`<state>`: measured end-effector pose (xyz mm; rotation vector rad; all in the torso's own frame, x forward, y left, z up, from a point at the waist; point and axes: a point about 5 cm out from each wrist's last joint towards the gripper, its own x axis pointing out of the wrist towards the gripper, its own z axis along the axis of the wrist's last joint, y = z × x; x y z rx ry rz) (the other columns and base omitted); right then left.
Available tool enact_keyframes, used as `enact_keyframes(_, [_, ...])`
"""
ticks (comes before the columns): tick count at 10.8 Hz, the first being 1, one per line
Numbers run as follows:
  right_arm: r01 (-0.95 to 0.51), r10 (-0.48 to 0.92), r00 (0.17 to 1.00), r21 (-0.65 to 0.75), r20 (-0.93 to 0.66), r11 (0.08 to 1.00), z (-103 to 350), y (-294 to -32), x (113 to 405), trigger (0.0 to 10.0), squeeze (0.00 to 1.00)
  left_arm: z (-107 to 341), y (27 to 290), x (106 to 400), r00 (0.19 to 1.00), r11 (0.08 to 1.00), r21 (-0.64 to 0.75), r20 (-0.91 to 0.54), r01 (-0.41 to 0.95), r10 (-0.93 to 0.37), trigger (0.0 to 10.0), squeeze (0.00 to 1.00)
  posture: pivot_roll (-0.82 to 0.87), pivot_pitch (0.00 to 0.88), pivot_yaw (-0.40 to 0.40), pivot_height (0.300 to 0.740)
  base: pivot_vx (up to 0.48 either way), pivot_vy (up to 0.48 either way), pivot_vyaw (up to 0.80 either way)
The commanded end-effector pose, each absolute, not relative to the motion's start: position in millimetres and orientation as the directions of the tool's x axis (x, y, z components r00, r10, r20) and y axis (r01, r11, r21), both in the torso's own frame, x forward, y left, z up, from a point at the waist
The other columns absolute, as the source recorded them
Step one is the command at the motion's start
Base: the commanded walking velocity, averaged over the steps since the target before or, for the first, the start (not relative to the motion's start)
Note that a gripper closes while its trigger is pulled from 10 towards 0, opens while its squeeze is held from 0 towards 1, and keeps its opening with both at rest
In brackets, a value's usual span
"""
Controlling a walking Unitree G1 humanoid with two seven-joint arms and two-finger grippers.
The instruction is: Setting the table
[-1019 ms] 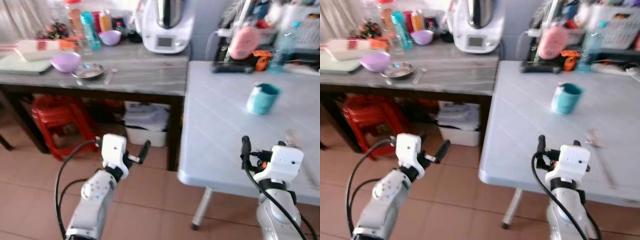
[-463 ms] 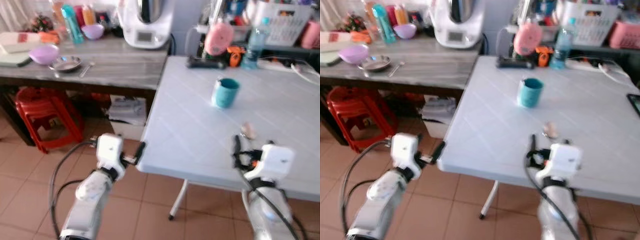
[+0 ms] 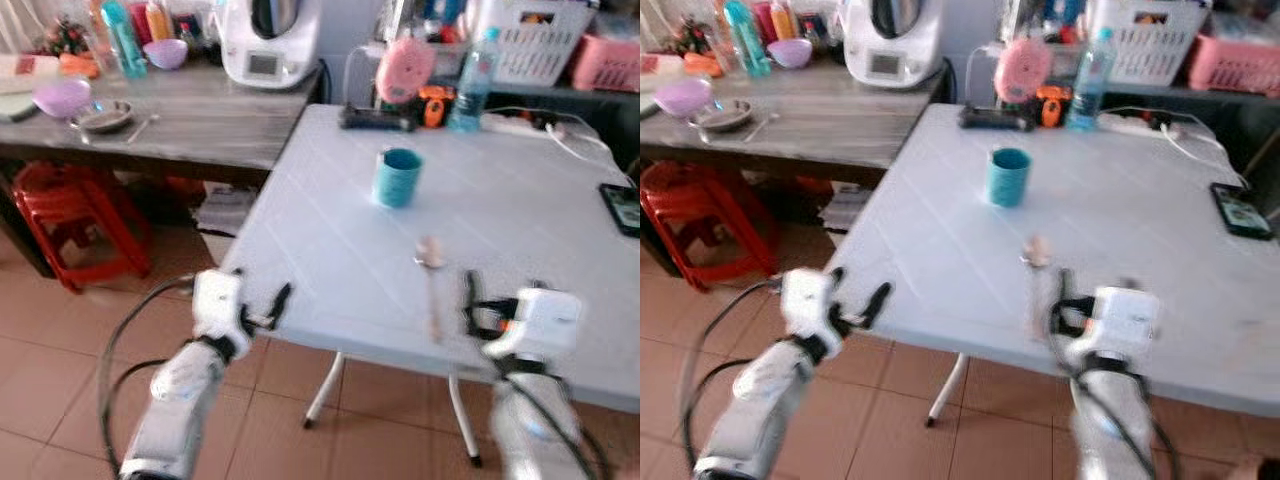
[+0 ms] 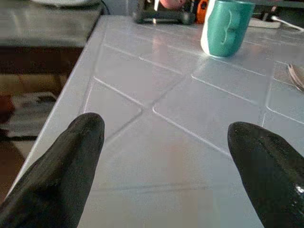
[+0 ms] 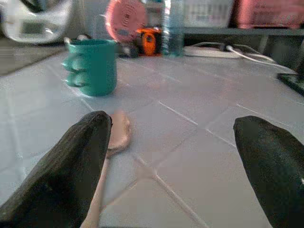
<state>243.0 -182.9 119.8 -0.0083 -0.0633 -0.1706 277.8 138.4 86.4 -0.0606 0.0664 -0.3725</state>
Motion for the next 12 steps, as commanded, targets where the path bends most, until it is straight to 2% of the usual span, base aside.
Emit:
enact_keyframes(1, [0.174,-0.173,0.983,-0.018,0.061,0.985,120,-186,245,10.0,0.00,87,136,279,0.923,0.924,-0.069,-0.056,0.377,-0.381,10.0,0.00,0.00,0.016,0.035,0.740,0.000,0.000,0.00])
enact_keyframes(3, [0.148,-0.147,0.989,-0.019,0.029,0.989,119,-185,251,10.0,0.00,88,128,274,0.861,0.862,-0.036,-0.035,0.506,-0.507,10.0,0.00,0.00,0.018,0.033,0.740,0.000,0.000,0.00])
enact_keyframes(5, [0.096,-0.096,0.995,0.003,-0.007,0.995,120,-183,263,10.0,0.00,92,128,269,0.811,0.810,-0.072,-0.010,0.582,-0.585,10.0,0.00,-0.01,0.022,0.032,0.740,0.000,0.000,0.00])
enact_keyframes(8, [0.045,-0.043,0.995,0.019,-0.085,0.999,121,-181,295,10.0,0.00,94,119,259,0.706,0.703,-0.083,0.003,0.706,-0.709,10.0,0.00,-0.01,0.033,0.029,0.740,0.000,0.000,0.00])
enact_keyframes(12, [-0.059,0.061,0.980,0.021,-0.188,0.998,112,-154,321,10.0,0.00,95,115,258,0.707,0.701,-0.112,0.018,0.705,-0.707,10.0,0.00,0.00,0.032,0.006,0.740,0.000,0.000,0.00])
